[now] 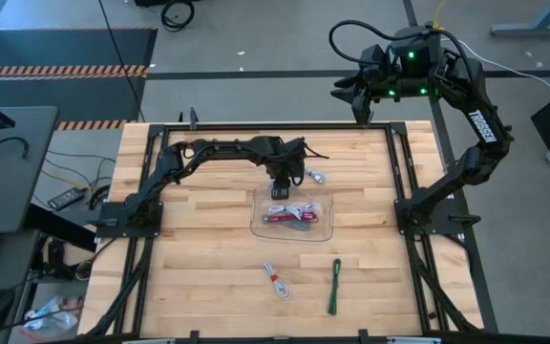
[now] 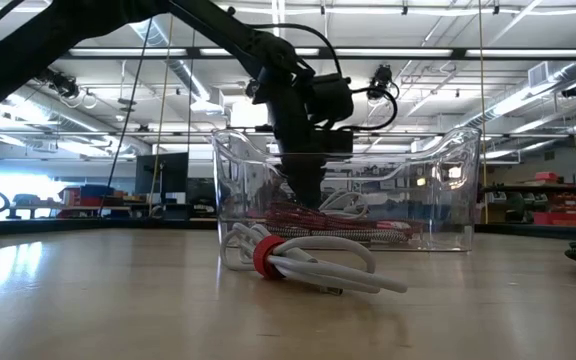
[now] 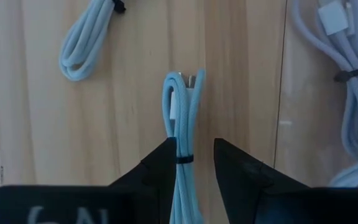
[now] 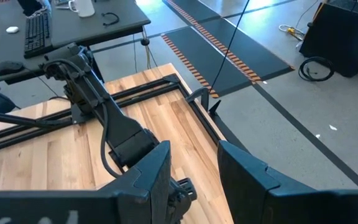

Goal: Pick and place USB-C Cables
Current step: Put the white charger cable into the transparent bin

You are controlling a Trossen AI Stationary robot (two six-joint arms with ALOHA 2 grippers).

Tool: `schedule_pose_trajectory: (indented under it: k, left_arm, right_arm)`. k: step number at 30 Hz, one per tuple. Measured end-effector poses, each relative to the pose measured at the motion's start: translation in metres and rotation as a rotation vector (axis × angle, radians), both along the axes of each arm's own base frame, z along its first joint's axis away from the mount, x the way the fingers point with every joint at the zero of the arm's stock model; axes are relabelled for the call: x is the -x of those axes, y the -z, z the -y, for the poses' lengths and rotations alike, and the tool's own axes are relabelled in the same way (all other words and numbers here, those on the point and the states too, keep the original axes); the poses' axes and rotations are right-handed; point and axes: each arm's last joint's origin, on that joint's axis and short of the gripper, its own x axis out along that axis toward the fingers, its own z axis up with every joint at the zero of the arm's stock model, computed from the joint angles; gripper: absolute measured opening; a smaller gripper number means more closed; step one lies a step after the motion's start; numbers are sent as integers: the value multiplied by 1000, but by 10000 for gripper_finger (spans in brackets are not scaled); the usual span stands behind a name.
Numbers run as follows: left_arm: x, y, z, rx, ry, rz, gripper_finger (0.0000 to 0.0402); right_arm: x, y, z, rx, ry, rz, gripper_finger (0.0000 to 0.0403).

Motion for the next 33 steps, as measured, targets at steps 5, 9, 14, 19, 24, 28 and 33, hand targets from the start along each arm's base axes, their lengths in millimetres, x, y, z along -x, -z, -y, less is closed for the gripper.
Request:
schedule_pose_trajectory:
  k: [5,9,14,19,24,28,33]
  left_arm:
    - [-1,-24,-1,-8,0,23,108]
    - [-5,-56,-5,-19,-9,52,108]
    - [-3,-102,-5,-28,-11,67,108]
    - [11,-148,15,-20,53,3,107]
    - [30,-174,49,27,93,23,107]
    - [35,-187,87,62,103,35,107]
    - [37,-194,138,91,142,47,107]
  right_arm:
    - [0,0,0,-1,0,-1,138]
    - [0,0,0,-2,-3,-2,138]
    - [0,1,0,-2,-9,-6,138]
    - [0,1,0,9,-15,-11,138]
    - [0,1,-1,26,-54,-16,138]
    - [0,1,-2,34,-79,-22,138]
    - [1,3,-2,37,-95,-46,138]
